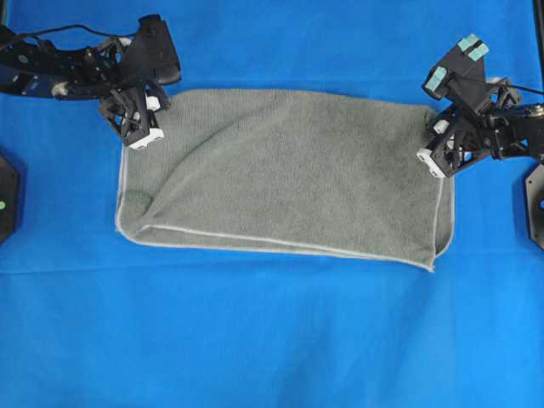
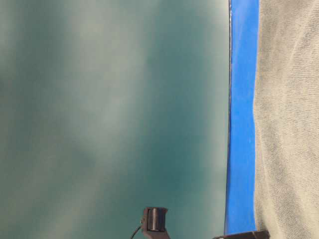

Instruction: Fold a large towel.

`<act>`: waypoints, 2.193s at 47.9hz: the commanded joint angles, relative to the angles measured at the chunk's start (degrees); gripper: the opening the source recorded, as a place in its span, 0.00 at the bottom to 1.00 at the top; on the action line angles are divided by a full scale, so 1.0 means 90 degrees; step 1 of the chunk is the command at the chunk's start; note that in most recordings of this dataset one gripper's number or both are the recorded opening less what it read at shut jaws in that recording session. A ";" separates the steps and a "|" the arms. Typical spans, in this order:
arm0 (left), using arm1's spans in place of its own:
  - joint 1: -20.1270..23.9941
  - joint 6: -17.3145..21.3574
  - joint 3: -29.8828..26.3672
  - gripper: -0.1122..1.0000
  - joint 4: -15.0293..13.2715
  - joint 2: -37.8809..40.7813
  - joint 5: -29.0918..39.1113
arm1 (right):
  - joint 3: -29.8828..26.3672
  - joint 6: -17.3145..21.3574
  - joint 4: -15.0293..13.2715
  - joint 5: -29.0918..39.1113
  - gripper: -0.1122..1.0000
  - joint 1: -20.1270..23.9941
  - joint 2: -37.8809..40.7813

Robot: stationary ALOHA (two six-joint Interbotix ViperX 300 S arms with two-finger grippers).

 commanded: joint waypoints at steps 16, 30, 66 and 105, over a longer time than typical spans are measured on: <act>-0.0254 -0.0166 -0.0449 0.12 -0.0010 -0.2285 0.2295 | -0.0723 0.0000 0.0039 0.0889 0.12 0.0918 -0.1982; -0.1084 -0.0449 -0.0645 0.12 -0.0039 -0.4189 0.3271 | -0.1396 -0.0010 0.0039 0.1924 0.12 0.2354 -0.3057; -0.5117 -0.3125 -0.0889 0.12 -0.0049 -0.3936 0.0869 | -0.3193 0.0000 -0.1240 0.1152 0.12 -0.0459 -0.1523; -0.5986 -0.3242 -0.5928 0.12 -0.0049 0.0859 0.0811 | -0.3252 -0.0439 -0.1240 0.0479 0.12 -0.1260 -0.1719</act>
